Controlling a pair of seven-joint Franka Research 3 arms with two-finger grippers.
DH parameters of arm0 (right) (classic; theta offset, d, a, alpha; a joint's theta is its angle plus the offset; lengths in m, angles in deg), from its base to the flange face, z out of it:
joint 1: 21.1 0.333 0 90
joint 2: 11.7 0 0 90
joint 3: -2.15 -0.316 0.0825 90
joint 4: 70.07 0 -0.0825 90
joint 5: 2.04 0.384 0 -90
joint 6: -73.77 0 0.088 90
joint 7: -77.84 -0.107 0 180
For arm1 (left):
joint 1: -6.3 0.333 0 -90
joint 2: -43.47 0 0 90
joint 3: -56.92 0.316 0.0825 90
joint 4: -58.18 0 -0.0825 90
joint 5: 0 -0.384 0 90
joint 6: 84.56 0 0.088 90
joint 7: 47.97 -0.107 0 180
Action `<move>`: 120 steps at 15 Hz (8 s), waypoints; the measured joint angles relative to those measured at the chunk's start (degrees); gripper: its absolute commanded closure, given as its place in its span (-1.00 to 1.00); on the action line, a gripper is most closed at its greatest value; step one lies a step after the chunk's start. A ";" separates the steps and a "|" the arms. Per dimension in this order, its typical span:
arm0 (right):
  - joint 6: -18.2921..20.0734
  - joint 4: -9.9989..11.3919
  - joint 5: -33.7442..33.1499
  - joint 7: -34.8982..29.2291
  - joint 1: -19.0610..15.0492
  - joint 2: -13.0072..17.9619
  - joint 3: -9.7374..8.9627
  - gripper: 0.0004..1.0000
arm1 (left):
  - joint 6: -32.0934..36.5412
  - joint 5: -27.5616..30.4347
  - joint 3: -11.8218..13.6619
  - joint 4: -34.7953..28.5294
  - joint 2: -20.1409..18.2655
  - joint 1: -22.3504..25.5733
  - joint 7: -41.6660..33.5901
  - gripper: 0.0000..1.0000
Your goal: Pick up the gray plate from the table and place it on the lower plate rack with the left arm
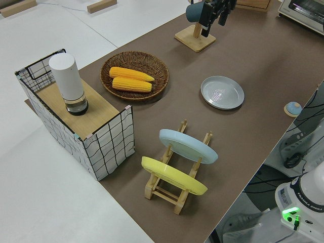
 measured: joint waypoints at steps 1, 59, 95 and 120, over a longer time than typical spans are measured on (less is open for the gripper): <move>0.00 0.00 0.00 0.00 0.00 0.00 0.00 -0.97 | 0.03 0.00 0.07 0.00 0.00 0.01 0.24 -0.99; 0.00 0.00 0.00 0.00 0.00 0.00 0.00 -0.97 | -21.19 9.61 -0.16 -33.91 -4.92 0.23 7.81 1.00; 0.00 0.00 0.00 0.00 0.00 0.00 0.00 -0.97 | 15.38 -43.33 0.02 -18.23 -6.63 2.11 14.01 1.00; 0.00 0.00 0.00 0.00 0.00 0.00 0.00 -0.97 | 11.25 -44.93 -1.62 -26.06 0.21 -1.58 41.00 1.00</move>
